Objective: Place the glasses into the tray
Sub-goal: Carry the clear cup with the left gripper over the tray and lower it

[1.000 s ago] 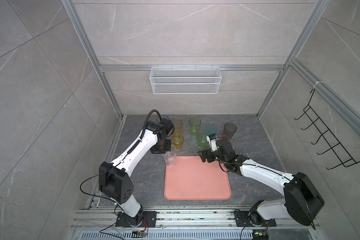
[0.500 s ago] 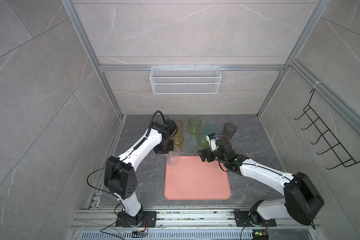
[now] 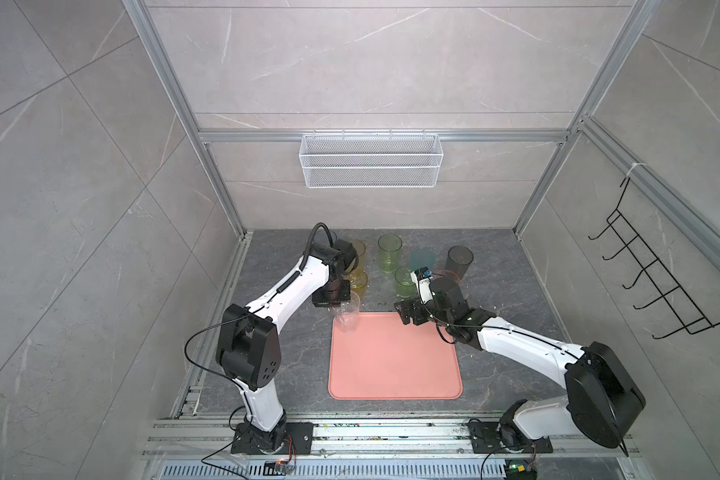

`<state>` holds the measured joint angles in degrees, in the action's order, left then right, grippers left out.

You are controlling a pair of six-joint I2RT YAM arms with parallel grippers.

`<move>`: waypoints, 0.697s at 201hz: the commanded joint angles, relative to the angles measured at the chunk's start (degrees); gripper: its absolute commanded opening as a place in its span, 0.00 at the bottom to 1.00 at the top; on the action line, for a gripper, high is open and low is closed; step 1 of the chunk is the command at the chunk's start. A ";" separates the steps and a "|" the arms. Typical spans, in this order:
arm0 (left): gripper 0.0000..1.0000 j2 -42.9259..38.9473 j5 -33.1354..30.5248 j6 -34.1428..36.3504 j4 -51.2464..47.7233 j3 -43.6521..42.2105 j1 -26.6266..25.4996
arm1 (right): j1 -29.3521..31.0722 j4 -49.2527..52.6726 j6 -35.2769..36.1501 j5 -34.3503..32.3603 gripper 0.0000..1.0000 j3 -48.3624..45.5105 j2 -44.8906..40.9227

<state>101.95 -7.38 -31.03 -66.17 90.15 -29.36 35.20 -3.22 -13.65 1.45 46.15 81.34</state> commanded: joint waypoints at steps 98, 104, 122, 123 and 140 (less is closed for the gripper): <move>0.30 -0.06 -0.27 0.53 -0.32 2.29 -0.25 | 0.64 1.09 1.17 0.13 0.95 2.01 1.01; 0.33 -0.29 -0.27 0.55 -0.57 2.47 -0.25 | 0.66 1.10 1.17 0.11 0.95 2.01 1.01; 0.39 -1.05 -0.36 0.79 -1.36 3.20 -0.18 | 0.74 0.97 1.26 0.13 0.95 1.92 0.95; 0.39 -1.14 -0.36 0.79 -1.39 3.24 -0.18 | 0.74 1.00 1.21 0.13 0.95 1.88 0.94; 0.43 -2.19 -0.35 0.89 -1.74 3.85 -0.22 | 0.81 0.86 1.34 0.04 0.95 1.92 0.84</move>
<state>102.69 -7.35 -31.00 -66.13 91.20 -29.36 35.57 -3.09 -13.41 1.48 46.83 81.80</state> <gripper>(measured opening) 0.412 0.954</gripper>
